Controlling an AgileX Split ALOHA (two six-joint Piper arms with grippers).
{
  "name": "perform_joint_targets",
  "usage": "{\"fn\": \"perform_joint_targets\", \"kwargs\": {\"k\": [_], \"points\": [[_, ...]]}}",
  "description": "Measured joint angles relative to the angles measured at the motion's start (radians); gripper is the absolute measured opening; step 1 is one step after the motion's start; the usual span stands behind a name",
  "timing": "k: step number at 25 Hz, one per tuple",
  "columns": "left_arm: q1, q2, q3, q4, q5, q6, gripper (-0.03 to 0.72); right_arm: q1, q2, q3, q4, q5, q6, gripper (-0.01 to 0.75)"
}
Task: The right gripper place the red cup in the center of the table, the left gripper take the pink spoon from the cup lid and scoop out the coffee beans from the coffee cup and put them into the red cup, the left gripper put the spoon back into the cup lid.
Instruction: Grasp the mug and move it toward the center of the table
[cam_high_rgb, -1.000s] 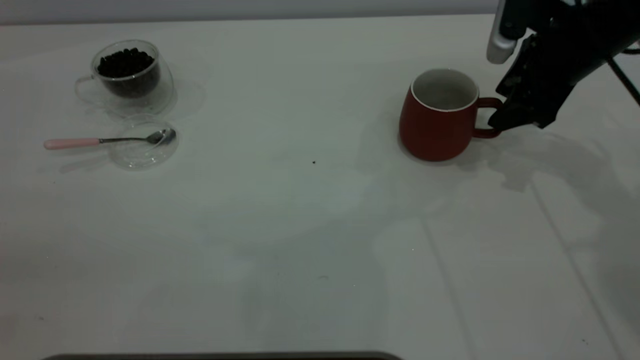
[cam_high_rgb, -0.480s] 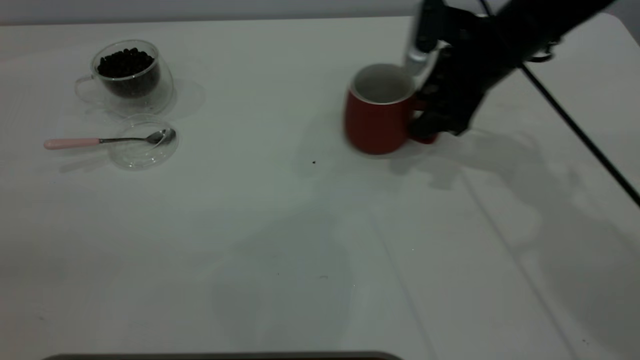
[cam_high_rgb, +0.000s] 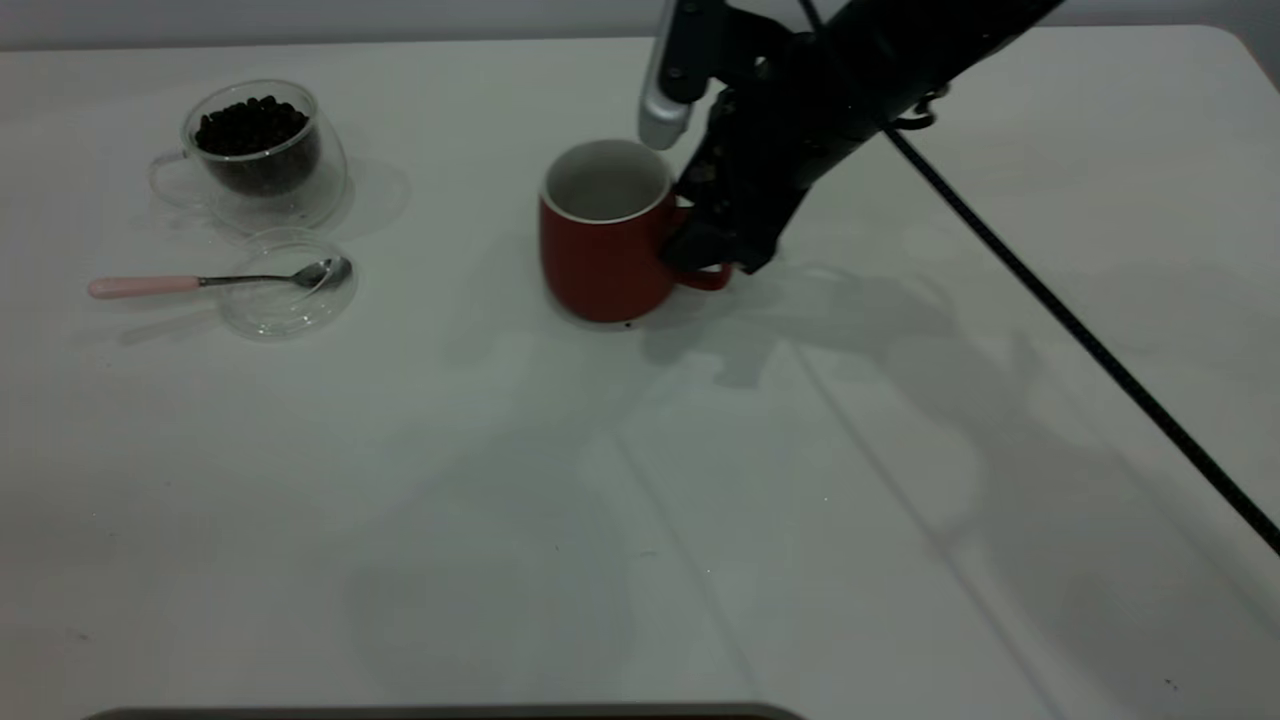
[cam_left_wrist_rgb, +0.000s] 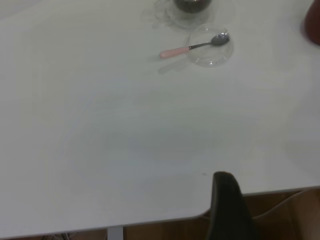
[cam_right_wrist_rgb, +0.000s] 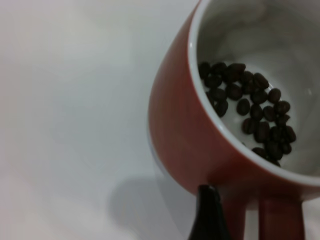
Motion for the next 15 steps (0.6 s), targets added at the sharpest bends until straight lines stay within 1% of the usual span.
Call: {"fn": "perform_joint_targets", "kwargs": {"k": [3, 6, 9, 10, 12, 13, 15], "points": [[0.0, 0.0, 0.0, 0.0, 0.0, 0.0, 0.498, 0.001, -0.003, 0.004, 0.006, 0.005, 0.007, 0.583], [0.0, 0.0, 0.0, 0.0, 0.0, 0.0, 0.498, -0.013, -0.041, 0.043, -0.014, 0.004, 0.085, 0.583], [0.0, 0.0, 0.0, 0.0, 0.0, 0.0, 0.498, -0.03, -0.132, 0.112, -0.024, 0.005, 0.23, 0.583], [0.0, 0.0, 0.0, 0.0, 0.0, 0.0, 0.498, -0.032, -0.174, 0.151, -0.026, 0.015, 0.308, 0.583], [0.0, 0.0, 0.0, 0.0, 0.0, 0.0, 0.498, -0.034, -0.262, 0.211, -0.029, 0.082, 0.486, 0.583], [0.0, 0.0, 0.0, 0.0, 0.0, 0.0, 0.498, -0.034, -0.316, 0.253, -0.039, 0.141, 0.608, 0.583], [0.0, 0.0, 0.0, 0.0, 0.0, 0.0, 0.498, -0.034, -0.422, 0.315, -0.103, 0.266, 0.789, 0.583]]}}
